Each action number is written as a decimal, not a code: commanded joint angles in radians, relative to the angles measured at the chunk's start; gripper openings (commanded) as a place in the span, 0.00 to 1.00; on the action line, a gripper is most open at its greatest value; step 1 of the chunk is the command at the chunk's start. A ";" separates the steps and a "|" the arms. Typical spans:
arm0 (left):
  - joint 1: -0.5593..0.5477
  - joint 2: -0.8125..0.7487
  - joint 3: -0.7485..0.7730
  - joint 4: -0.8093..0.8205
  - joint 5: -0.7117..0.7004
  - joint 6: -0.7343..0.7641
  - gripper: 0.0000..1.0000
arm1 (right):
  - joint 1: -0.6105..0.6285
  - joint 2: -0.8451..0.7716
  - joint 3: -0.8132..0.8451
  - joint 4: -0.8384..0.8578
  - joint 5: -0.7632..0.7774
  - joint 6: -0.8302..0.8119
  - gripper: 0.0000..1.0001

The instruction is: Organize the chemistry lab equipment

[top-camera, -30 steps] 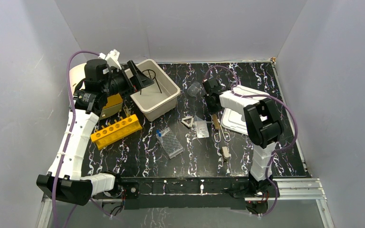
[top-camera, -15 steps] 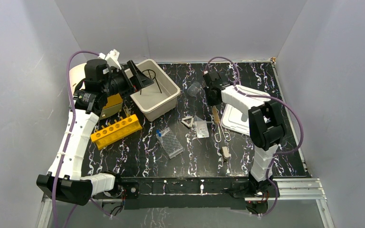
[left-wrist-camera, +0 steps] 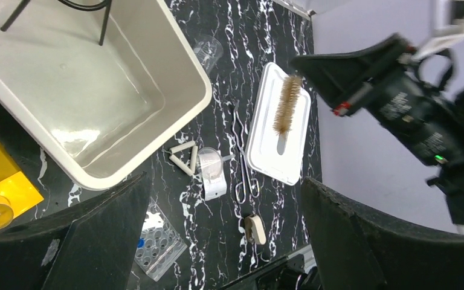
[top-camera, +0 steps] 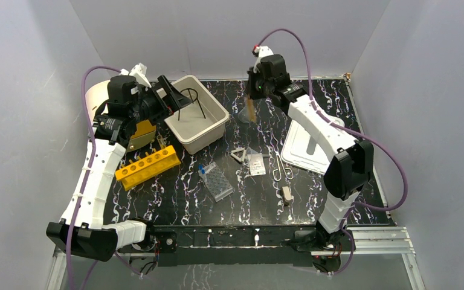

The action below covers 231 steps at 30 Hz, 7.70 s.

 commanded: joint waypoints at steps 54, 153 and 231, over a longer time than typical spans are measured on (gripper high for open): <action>-0.004 -0.127 0.090 -0.115 -0.292 0.054 0.94 | 0.355 0.539 0.787 0.022 -0.118 0.151 0.51; -0.044 0.120 0.074 0.280 0.289 -0.343 0.96 | 0.043 -0.478 -0.522 0.602 -0.163 -0.191 0.50; -0.280 0.303 0.191 -0.152 0.506 0.372 0.00 | 0.084 -0.457 -0.499 0.352 -0.982 -0.409 0.43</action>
